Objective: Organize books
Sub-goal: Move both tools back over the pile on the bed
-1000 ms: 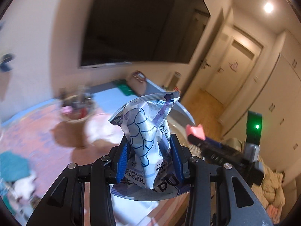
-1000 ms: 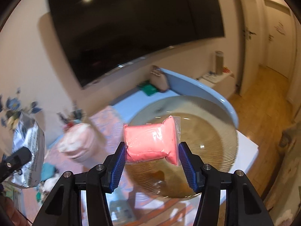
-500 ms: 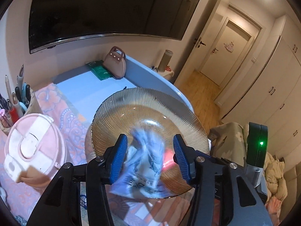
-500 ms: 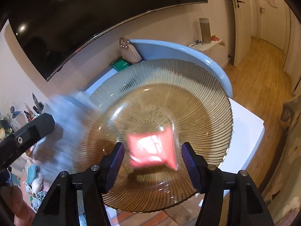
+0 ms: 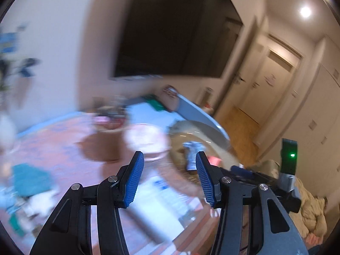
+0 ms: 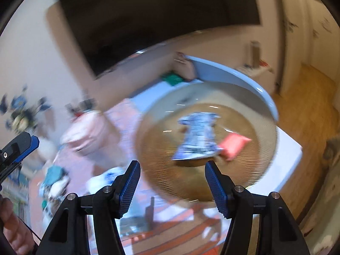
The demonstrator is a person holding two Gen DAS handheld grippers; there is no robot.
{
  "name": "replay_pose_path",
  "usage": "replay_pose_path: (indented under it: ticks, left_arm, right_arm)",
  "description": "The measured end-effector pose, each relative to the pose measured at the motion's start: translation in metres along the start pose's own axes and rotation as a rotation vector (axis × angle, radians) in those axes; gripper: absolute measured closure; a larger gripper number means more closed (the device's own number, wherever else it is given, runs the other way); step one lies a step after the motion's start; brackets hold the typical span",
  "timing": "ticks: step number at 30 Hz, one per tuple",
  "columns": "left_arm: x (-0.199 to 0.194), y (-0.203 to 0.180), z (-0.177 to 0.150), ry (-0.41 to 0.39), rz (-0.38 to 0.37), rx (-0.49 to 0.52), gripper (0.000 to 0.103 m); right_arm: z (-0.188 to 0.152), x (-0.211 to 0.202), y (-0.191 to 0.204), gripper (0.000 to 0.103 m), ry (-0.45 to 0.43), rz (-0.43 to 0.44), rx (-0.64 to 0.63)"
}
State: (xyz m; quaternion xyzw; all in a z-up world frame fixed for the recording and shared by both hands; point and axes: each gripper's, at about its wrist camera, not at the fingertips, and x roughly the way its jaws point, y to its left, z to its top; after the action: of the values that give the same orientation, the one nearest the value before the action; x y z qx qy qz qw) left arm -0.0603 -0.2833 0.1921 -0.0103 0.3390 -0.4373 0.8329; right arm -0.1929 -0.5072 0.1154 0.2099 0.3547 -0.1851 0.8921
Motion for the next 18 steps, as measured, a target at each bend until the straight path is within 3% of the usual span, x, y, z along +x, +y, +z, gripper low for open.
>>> replay_pose_path:
  ticks: [3, 6, 8, 12, 18]
  left_arm:
    - [-0.060, 0.037, -0.008, -0.057, 0.101, -0.047, 0.053]
    - [-0.115, 0.071, -0.018, -0.118, 0.215, -0.104, 0.020]
    - [-0.160, 0.094, -0.031, -0.198, 0.275, -0.140, 0.019]
    - [-0.207, 0.124, -0.056, -0.215, 0.393, -0.168, 0.019]
    - [-0.209, 0.162, -0.105, -0.150, 0.440, -0.194, 0.019]
  right_arm:
    - [-0.004, -0.013, 0.044, 0.041, -0.014, 0.056, -0.088]
    - [-0.012, -0.022, 0.091, 0.041, -0.020, 0.120, -0.179]
    - [-0.021, -0.024, 0.124, 0.041, -0.013, 0.166, -0.235]
    - [-0.042, -0.022, 0.180, 0.041, 0.015, 0.251, -0.328]
    - [-0.079, 0.000, 0.237, 0.041, 0.104, 0.318, -0.415]
